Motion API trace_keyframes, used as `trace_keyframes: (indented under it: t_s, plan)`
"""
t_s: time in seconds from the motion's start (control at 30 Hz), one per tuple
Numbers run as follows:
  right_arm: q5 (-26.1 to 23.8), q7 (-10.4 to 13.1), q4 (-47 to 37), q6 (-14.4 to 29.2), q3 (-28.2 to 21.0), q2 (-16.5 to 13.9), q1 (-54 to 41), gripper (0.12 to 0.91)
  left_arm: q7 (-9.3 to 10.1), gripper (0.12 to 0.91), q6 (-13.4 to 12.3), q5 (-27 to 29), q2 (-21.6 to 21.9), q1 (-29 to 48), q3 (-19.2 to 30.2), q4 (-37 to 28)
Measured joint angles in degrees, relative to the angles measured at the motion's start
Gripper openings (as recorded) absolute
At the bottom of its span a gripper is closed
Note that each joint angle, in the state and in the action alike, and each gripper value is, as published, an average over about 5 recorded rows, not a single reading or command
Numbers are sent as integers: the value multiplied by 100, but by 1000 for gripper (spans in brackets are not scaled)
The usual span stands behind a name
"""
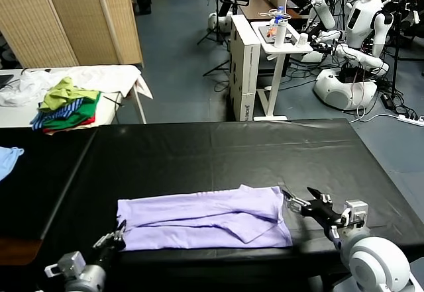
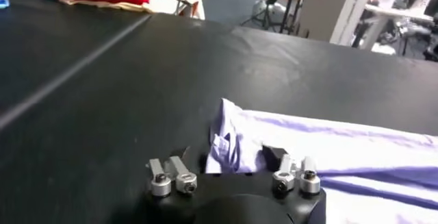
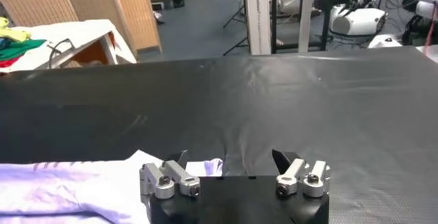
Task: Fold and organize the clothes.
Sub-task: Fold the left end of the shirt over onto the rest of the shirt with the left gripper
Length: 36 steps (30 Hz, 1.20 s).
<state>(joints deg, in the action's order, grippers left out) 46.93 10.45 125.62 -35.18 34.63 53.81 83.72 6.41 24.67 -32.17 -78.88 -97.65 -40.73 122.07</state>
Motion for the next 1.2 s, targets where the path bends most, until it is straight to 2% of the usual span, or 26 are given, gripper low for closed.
trace_keyframes:
  t_s: [0.07,0.17,0.33,0.5,0.63,0.77,0.87,0.97,1.2]
  plan:
    - [-10,-9,0,9,0,5,10,907,9,264,13,-45,-26,7,6,8]
    - [-39,-27,0,28,0,12,27,907,26,181,17,-1,-37,15,4,26]
    - [-100,-54,-13,89,-1,34,49,907,-15,190,-182,580,75,0,-83,68]
    - [-123,-62,-36,107,-14,78,61,907,-147,189,-453,1269,448,-83,-338,7]
    - [-145,-74,-44,115,-36,113,78,907,-168,189,-623,1507,887,-165,-675,-110]
    - [-203,-87,-42,122,-77,172,122,907,-102,189,-752,1638,1225,-233,-990,-134]
    - [-266,-103,-21,131,-87,228,189,907,23,189,-731,1604,1269,-277,-1031,-6]
    - [-350,-130,-12,172,-48,283,277,907,168,189,-563,1358,1154,-358,-886,247]
    - [-619,-236,-10,296,98,424,547,907,488,189,-217,437,581,-410,115,1071]
